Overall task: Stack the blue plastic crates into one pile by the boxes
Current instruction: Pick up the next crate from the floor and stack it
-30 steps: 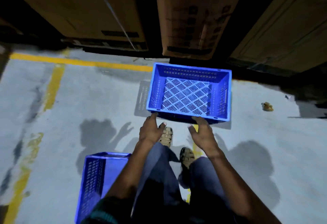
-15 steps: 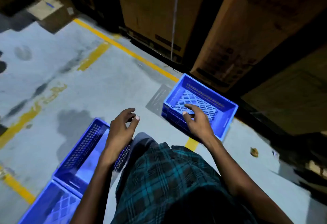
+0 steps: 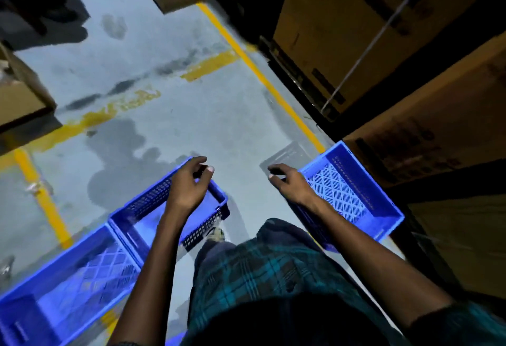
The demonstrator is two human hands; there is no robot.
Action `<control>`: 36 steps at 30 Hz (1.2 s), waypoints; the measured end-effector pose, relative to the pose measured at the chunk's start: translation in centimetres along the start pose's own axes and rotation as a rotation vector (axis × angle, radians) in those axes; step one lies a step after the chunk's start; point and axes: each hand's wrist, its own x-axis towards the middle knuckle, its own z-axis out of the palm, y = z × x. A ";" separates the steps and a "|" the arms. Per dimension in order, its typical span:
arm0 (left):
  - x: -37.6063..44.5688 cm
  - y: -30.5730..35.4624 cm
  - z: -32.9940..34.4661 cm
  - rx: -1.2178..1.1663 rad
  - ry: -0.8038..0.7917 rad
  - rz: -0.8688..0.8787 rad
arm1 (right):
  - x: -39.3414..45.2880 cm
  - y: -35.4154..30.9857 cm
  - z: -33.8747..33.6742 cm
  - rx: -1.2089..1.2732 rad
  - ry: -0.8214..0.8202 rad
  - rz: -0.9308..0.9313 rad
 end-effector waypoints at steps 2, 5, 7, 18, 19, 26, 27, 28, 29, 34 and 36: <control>1.0 -1.9 -1.8 -0.001 0.067 -0.048 | 2.2 -1.1 1.4 -0.082 -0.134 -0.009; 2.5 -5.4 -3.1 0.060 0.127 -0.125 | 6.1 -2.1 3.5 -0.191 -0.271 -0.036; 3.8 -8.1 -3.1 0.107 0.154 -0.189 | 9.2 -2.5 5.4 -0.291 -0.354 -0.074; 14.3 -28.4 4.8 0.175 0.049 -0.555 | 26.7 5.3 22.9 -0.513 -0.629 -0.116; 15.2 -30.4 5.6 0.171 0.047 -0.580 | 28.0 6.8 24.1 -0.517 -0.621 -0.081; 21.3 -46.3 11.4 0.268 -0.063 -0.633 | 35.7 17.8 33.4 -0.519 -0.489 0.123; 21.9 -48.2 12.0 0.275 -0.064 -0.629 | 36.5 18.8 34.6 -0.508 -0.482 0.144; 22.4 -49.8 12.6 0.274 -0.053 -0.630 | 37.1 19.5 35.8 -0.502 -0.485 0.157; 22.9 -51.0 13.0 0.271 -0.037 -0.631 | 37.7 19.9 36.8 -0.493 -0.490 0.159; 24.7 -55.7 15.1 0.218 -0.022 -0.672 | 40.2 21.9 41.7 -0.424 -0.487 0.180; 24.8 -56.8 15.9 0.226 -0.014 -0.688 | 40.9 22.4 43.0 -0.420 -0.443 0.185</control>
